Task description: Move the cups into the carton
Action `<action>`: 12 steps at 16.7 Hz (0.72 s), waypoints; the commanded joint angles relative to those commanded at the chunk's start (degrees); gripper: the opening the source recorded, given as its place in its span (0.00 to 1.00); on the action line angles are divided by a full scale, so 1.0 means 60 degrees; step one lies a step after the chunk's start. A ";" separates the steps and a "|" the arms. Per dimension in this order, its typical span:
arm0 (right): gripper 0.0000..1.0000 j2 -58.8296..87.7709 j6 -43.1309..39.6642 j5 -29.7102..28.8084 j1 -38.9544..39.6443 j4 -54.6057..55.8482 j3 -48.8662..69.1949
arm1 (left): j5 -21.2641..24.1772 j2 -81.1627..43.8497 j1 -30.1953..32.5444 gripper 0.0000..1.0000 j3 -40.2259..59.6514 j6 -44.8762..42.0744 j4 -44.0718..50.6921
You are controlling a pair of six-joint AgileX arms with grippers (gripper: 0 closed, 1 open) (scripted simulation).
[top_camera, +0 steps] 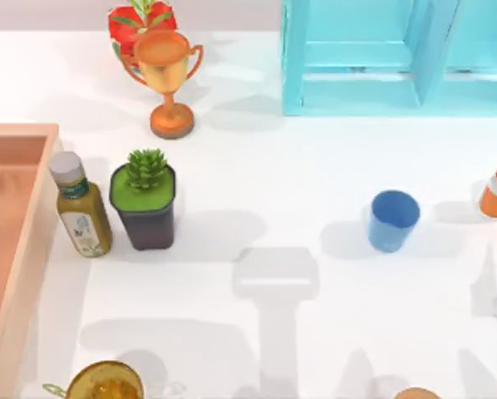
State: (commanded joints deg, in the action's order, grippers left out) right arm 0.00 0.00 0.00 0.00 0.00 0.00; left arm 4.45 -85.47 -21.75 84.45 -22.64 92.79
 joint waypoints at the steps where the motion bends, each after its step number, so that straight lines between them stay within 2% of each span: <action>1: 1.00 0.0000 0.0000 0.0000 0.0000 0.0000 0.0000 | -0.0003 0.0006 0.0011 1.00 0.0148 0.0006 0.0148; 7: 1.00 0.0000 0.0000 0.0000 0.0000 0.0000 0.0000 | -0.0040 -0.0089 0.0103 1.00 0.0288 0.0127 0.0176; 9: 1.00 0.0000 0.0000 0.0000 0.0000 0.0000 0.0000 | -0.0187 -0.0593 0.0617 1.00 0.0791 0.0636 0.0188; 12: 1.00 0.0000 0.0000 0.0000 0.0000 0.0000 0.0000 | -0.0566 -0.2032 0.2118 1.00 0.2265 0.2120 0.0174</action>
State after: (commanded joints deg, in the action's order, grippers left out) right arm 0.00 0.00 0.00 0.00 0.00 0.00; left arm 1.05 -97.66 -9.04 98.04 -9.92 93.84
